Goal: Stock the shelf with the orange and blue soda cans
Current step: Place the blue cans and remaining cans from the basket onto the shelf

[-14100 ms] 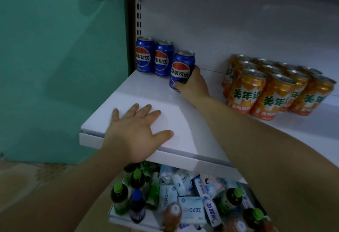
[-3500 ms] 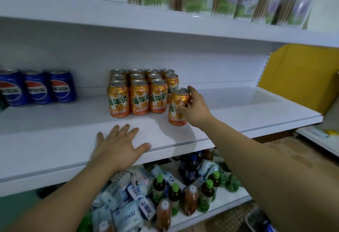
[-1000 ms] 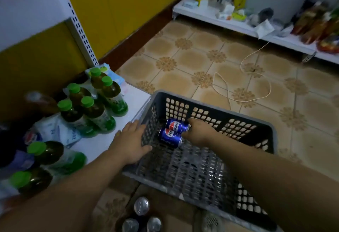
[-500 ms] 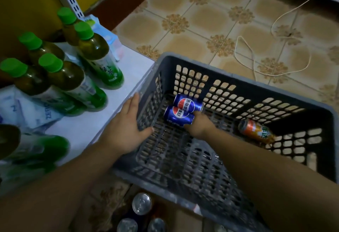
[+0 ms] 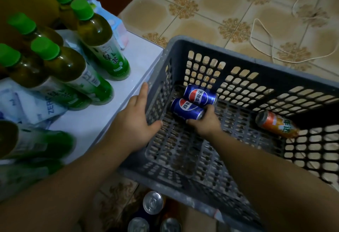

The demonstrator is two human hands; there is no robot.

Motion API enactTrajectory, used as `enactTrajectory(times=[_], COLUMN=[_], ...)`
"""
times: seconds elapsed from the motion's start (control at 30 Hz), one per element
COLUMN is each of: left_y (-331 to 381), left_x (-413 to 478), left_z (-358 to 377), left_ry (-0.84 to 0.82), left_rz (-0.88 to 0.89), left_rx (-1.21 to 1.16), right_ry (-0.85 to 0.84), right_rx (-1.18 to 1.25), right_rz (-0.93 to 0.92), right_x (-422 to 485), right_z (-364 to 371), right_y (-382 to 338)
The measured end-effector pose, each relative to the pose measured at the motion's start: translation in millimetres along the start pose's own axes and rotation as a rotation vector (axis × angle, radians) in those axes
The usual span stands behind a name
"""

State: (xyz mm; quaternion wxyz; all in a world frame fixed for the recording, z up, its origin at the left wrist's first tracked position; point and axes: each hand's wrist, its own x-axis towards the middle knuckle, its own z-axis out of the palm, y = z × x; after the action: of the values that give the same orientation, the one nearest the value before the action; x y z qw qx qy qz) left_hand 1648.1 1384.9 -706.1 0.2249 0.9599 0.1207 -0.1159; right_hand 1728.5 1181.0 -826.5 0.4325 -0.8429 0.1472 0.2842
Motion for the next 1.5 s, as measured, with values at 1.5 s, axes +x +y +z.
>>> enactTrajectory(times=[1.5], left_y=[66.9], left_x=[-505.0], left_z=[-434.2], left_ry=[0.622], left_rz=[0.051], left_rx=[-0.789], right_ry=[-0.408], right_rx=[0.137], right_rz=[-1.108], right_x=[-705.5], right_z=[-79.3], right_y=[-364.8])
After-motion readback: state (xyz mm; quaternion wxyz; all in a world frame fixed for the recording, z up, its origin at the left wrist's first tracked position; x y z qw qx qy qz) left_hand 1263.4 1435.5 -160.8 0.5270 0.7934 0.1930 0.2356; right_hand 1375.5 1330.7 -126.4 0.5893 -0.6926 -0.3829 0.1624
